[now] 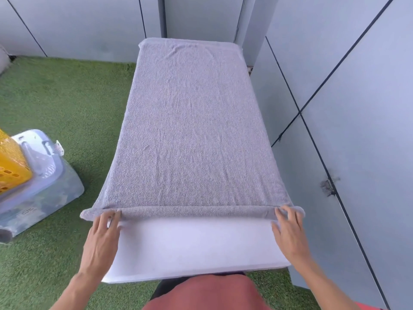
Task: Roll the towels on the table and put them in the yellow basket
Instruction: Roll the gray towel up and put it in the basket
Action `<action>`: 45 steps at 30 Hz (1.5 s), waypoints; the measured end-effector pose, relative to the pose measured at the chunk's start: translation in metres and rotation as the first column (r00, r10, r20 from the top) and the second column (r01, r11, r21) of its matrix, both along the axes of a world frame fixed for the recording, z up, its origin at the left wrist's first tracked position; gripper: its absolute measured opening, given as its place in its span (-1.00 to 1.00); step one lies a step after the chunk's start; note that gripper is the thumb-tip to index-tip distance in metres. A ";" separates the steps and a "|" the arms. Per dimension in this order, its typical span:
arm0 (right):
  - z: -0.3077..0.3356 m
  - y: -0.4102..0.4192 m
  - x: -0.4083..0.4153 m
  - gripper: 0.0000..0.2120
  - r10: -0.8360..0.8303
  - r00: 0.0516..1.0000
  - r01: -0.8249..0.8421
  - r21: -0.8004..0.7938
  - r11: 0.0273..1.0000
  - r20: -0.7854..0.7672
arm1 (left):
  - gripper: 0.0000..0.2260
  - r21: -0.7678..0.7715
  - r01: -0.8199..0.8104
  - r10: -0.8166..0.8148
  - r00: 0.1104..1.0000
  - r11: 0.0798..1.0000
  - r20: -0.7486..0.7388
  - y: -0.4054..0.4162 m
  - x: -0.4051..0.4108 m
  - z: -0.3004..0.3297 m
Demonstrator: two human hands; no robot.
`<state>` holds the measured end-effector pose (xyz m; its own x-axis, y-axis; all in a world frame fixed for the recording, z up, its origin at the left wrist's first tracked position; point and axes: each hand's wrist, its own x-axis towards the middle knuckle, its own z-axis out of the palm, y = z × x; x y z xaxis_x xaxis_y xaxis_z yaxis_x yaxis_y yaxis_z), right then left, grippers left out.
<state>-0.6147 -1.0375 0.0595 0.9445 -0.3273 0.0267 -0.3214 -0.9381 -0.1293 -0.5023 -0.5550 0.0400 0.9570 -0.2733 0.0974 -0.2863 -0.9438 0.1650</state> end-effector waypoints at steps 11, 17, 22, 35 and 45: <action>0.012 -0.038 0.020 -0.75 0.082 0.961 -0.025 0.210 0.977 -0.263 | -0.88 -0.017 0.010 -0.013 0.977 1.000 -0.211 0.015 0.040 0.007; 0.025 -0.040 0.031 -0.79 -0.136 0.970 0.226 0.543 0.809 -0.202 | -0.77 -0.200 -0.293 0.149 0.836 0.935 -0.529 0.017 0.067 0.022; 0.007 -0.011 0.020 -0.93 -0.129 0.986 0.127 0.027 0.991 0.101 | -0.88 -0.102 -0.132 0.119 0.985 0.986 -0.123 0.001 0.045 0.031; 0.009 -0.019 0.048 -0.70 0.011 0.988 0.006 0.109 0.994 -0.153 | -0.90 0.025 -0.095 0.099 0.968 0.995 -0.232 -0.009 0.053 0.019; 0.021 -0.039 0.050 -0.67 -0.172 0.978 0.210 0.549 0.809 -0.119 | -0.77 -0.118 -0.224 0.122 0.821 0.968 -0.558 0.006 0.076 0.043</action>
